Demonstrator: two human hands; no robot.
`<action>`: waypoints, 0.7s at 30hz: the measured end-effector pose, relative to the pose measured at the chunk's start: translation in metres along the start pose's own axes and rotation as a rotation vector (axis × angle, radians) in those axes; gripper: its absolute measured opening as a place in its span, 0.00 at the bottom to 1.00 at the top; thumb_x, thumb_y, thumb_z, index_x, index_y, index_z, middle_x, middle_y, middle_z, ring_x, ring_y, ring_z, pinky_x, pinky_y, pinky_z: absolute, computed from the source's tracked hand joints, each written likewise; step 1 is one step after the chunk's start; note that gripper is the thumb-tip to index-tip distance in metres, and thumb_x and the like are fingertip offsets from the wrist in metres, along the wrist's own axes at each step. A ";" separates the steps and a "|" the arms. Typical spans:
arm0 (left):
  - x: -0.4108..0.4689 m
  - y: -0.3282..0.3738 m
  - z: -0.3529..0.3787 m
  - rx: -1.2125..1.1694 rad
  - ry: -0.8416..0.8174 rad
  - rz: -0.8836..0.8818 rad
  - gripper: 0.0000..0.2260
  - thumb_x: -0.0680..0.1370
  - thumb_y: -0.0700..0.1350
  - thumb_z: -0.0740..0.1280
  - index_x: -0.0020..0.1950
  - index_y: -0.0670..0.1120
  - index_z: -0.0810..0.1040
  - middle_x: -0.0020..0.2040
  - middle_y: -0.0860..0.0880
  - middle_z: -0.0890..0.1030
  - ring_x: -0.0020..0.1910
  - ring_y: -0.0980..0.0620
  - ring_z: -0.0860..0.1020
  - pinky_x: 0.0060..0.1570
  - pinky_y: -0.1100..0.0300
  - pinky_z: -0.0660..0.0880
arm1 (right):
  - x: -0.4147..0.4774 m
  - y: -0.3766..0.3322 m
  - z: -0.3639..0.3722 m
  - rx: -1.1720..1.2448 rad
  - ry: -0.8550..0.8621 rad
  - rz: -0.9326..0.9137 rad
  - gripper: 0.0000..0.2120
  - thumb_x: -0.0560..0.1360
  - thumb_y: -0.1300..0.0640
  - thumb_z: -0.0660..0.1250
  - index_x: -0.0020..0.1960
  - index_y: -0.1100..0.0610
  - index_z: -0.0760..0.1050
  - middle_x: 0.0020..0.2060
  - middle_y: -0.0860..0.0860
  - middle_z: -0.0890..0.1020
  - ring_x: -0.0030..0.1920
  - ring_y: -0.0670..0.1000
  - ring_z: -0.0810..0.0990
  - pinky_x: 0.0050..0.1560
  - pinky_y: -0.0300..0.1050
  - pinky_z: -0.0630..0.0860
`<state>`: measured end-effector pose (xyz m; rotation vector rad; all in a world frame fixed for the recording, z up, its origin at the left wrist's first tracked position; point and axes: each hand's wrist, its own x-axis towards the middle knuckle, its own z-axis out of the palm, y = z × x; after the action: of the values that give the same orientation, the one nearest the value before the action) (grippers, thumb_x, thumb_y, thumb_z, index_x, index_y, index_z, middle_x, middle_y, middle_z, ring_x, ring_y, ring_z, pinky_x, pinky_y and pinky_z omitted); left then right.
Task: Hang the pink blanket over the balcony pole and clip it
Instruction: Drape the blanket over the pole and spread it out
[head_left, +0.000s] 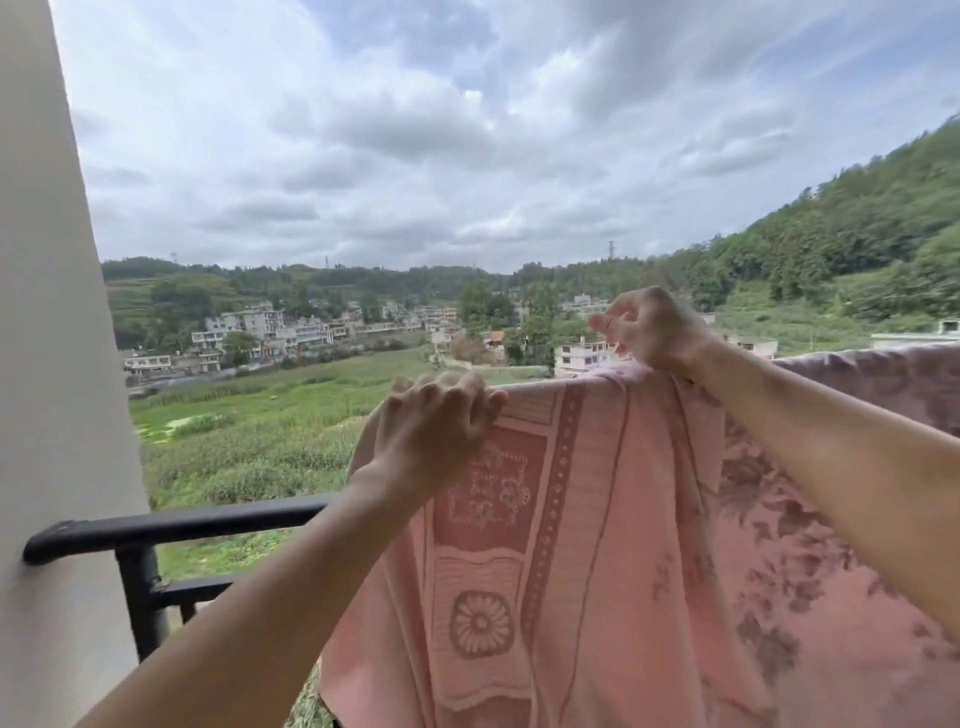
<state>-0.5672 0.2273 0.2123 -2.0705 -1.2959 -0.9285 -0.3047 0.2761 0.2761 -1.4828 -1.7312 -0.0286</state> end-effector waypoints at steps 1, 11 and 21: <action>0.000 -0.004 0.002 0.030 0.024 -0.022 0.20 0.80 0.60 0.50 0.47 0.50 0.75 0.44 0.53 0.80 0.38 0.54 0.74 0.46 0.58 0.65 | -0.007 0.008 -0.008 -0.030 0.131 -0.030 0.18 0.75 0.39 0.63 0.54 0.53 0.78 0.46 0.50 0.83 0.42 0.50 0.81 0.44 0.46 0.79; 0.037 0.111 0.035 -0.182 0.018 0.045 0.20 0.80 0.59 0.53 0.66 0.50 0.69 0.57 0.48 0.78 0.54 0.49 0.76 0.57 0.51 0.67 | -0.076 0.127 -0.072 -0.362 0.107 0.026 0.37 0.74 0.29 0.42 0.64 0.52 0.74 0.63 0.54 0.78 0.59 0.58 0.76 0.53 0.50 0.71; 0.038 0.111 0.041 0.019 0.090 -0.140 0.23 0.79 0.60 0.48 0.41 0.47 0.73 0.37 0.48 0.78 0.34 0.49 0.73 0.40 0.55 0.68 | -0.051 0.265 -0.161 -0.470 0.145 0.284 0.50 0.65 0.23 0.33 0.66 0.51 0.74 0.66 0.59 0.75 0.65 0.62 0.73 0.62 0.53 0.68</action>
<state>-0.4430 0.2328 0.2079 -1.9209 -1.4105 -1.0535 0.0023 0.2332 0.2241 -2.0023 -1.4418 -0.4074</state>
